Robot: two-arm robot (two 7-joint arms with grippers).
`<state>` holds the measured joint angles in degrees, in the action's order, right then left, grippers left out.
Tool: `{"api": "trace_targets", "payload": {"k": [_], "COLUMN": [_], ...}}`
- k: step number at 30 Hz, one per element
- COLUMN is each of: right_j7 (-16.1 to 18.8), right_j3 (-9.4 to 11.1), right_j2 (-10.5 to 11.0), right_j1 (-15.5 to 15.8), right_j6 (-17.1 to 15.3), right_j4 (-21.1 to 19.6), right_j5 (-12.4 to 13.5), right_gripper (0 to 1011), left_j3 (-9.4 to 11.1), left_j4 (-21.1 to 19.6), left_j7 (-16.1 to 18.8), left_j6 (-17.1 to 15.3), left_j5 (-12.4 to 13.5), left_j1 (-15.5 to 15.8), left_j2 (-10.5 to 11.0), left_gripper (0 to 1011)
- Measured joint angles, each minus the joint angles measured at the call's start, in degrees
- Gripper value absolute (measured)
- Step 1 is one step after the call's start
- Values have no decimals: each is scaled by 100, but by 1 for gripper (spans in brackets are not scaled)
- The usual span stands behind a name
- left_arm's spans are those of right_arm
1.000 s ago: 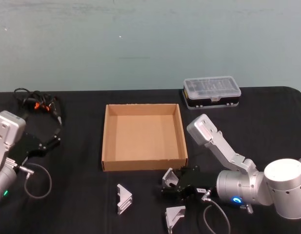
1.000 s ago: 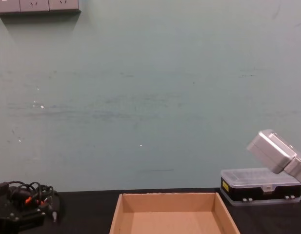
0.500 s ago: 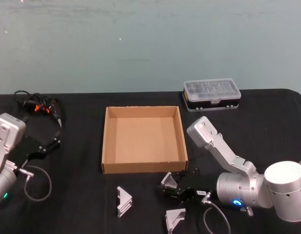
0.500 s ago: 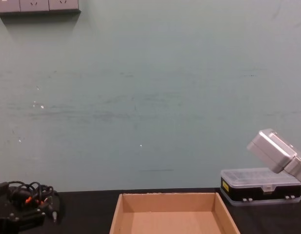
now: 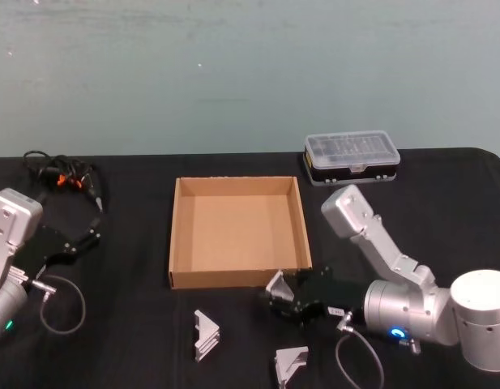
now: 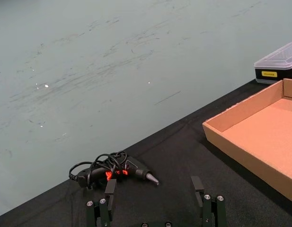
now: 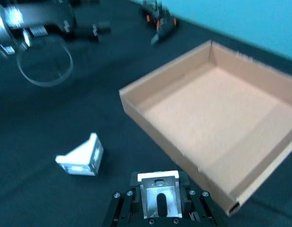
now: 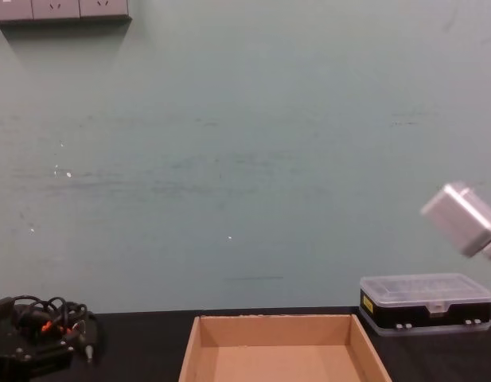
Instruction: Use one hand to pick up the angle iron from the table and place it into the box.
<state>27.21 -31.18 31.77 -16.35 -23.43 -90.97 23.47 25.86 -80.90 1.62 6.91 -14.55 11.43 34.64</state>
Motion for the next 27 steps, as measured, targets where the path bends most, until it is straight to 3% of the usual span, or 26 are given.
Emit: {"api": "trace_targets", "payload": {"k": [8,13,17,27], "right_j7": [65,17,-88,-211], "right_j3": [349,471,472,42], "right_j2": [50,33,-58,-562], "right_j1": [181,80,-183,-1325], "right_j6": [442,482,387,-198], "right_j4": [-355,-457,-374,550], "right_j5": [367,527,571,349], "right_gripper": [473,473,473,473], "left_j3": [0,0,0,0], "left_j4": [0,0,0,0], "left_j7": [0,0,0,0], "left_j6": [0,0,0,0], "left_j5": [0,0,0,0], "left_j1": [0,0,0,0], "left_j2": [0,0,0,0], "left_gripper": [1000,1000,1000,1000]}}
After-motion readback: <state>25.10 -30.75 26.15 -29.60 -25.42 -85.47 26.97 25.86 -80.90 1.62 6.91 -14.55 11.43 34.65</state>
